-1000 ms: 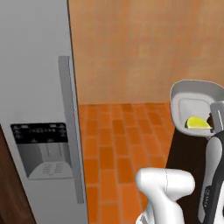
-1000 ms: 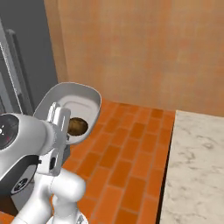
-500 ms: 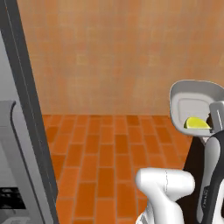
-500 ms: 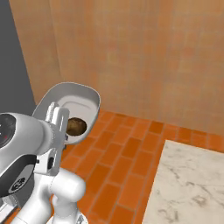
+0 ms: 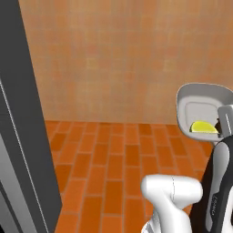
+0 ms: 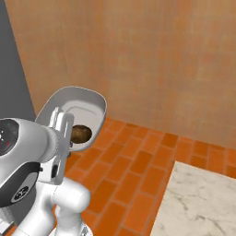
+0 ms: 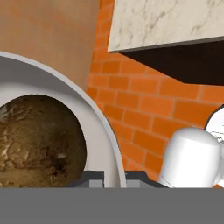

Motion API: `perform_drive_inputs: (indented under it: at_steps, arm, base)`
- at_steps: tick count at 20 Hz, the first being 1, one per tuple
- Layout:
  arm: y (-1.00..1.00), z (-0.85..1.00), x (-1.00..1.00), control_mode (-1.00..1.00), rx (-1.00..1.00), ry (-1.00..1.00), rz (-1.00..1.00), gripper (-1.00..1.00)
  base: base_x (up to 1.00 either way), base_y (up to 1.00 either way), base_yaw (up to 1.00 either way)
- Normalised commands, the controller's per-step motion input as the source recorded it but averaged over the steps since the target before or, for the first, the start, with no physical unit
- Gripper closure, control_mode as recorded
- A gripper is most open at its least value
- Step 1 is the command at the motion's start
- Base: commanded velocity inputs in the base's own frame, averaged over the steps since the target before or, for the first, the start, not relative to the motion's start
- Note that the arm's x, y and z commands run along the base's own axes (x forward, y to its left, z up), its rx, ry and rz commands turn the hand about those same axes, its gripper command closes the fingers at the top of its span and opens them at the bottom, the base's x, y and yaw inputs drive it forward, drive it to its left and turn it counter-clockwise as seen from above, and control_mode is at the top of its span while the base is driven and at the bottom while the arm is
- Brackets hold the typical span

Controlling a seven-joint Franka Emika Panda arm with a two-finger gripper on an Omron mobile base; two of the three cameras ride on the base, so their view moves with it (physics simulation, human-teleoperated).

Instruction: Take the meat container that has the steak and place it on the second highest rack of the freezer. Then take the vegetable container that has the lemon wedge and mushroom and place it on the highest rack of the freezer.

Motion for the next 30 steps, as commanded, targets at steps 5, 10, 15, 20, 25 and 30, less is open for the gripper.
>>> perform_drive_inputs:
  at_steps: [5,10,15,20,25,30]
  arm:
    - [0.00,0.00,0.00,1.00,0.00,0.00,0.00,1.00]
    - [0.00,0.00,0.00,1.00,0.00,0.00,0.00,1.00]
    - [0.00,0.00,0.00,1.00,0.00,0.00,0.00,1.00]
    - [0.00,0.00,0.00,1.00,0.00,0.00,0.00,1.00]
    - [0.00,0.00,0.00,1.00,0.00,0.00,0.00,1.00]
    - [0.00,0.00,0.00,1.00,0.00,0.00,0.00,1.00]
  base:
    - [1.00,-0.15,0.09]
    - [1.00,-0.10,0.04]
    - [0.83,-0.04,0.37]
    - [0.43,0.04,0.56]
    - [-0.14,0.01,0.57]
    - [-0.04,0.03,0.71]
